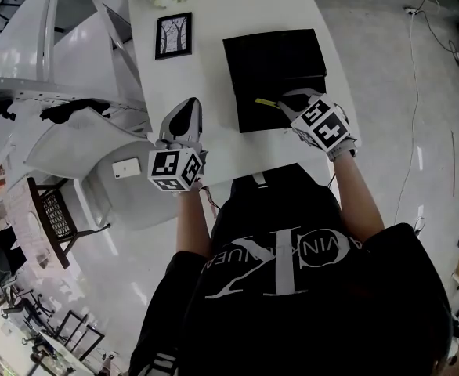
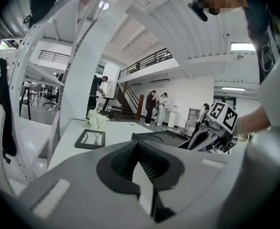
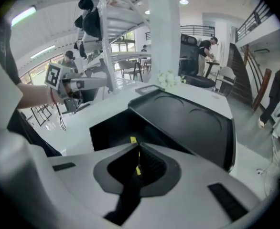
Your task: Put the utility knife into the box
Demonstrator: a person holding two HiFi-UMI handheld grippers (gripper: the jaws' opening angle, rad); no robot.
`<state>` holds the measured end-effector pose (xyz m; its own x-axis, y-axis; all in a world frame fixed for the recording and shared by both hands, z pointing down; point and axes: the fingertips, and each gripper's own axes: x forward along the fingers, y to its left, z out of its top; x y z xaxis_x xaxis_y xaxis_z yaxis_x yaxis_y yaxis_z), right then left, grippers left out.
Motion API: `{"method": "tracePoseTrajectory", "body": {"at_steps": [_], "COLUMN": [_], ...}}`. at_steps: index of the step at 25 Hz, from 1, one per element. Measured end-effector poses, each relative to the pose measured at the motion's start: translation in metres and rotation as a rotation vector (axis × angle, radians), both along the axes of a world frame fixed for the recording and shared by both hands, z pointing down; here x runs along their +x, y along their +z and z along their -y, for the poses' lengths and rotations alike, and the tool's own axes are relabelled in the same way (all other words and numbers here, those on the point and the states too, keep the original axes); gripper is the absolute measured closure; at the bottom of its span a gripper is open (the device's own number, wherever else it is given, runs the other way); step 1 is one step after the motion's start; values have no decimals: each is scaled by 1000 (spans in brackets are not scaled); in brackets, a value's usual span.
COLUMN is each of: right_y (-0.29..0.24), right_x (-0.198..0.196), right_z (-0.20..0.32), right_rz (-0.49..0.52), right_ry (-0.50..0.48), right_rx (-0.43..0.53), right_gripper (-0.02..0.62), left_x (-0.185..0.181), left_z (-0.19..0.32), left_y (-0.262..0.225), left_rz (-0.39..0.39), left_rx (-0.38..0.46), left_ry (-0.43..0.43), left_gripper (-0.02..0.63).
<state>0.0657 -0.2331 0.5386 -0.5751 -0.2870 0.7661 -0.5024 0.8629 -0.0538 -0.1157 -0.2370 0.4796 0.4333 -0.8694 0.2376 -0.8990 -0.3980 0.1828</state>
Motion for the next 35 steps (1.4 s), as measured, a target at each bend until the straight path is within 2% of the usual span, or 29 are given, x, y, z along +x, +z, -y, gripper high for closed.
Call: {"method": "tracePoseTrajectory", "body": {"at_steps": [12, 22, 35], "right_y": [-36, -70, -102], "right_x": [28, 35, 41], "right_z": [19, 31, 47], "right_rz": [156, 242, 300], "right_ry": [190, 231, 275], "right_rx": [75, 186, 314], "right_gripper": [578, 578, 578], "left_x": [11, 13, 11], "left_z": [15, 27, 36], "left_y": [-15, -30, -52], "left_rz": [-10, -11, -21], "left_rx": [27, 58, 121], "left_ry": [53, 58, 46], "left_gripper": [595, 595, 595]}}
